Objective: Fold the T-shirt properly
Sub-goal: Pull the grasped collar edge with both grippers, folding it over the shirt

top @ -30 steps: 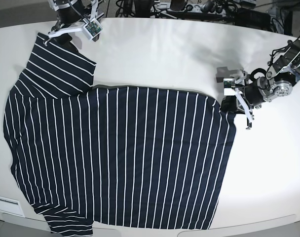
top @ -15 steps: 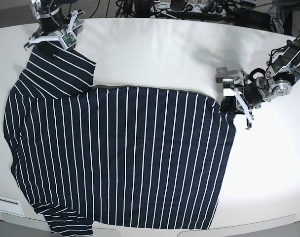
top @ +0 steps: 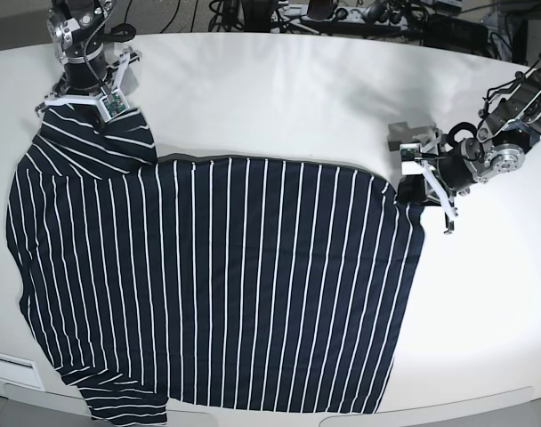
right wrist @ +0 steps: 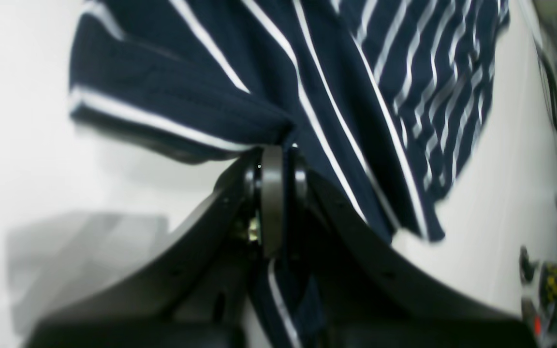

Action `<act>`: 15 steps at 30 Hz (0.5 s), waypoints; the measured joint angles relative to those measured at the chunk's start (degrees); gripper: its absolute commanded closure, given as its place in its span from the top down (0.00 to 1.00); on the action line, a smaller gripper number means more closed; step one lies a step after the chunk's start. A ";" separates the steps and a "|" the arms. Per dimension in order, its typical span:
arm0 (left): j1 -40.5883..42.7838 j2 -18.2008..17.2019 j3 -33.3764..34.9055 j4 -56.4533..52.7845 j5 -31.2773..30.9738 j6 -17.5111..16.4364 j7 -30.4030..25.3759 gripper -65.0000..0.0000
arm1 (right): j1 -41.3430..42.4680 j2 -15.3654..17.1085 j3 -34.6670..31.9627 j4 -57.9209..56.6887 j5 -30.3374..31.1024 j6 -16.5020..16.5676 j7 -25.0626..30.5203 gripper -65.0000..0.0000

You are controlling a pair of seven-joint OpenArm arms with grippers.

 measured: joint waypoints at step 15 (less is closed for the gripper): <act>9.46 -16.48 1.25 20.81 -2.29 -1.70 9.25 0.00 | -15.78 6.16 2.82 18.23 1.36 0.94 -5.92 0.00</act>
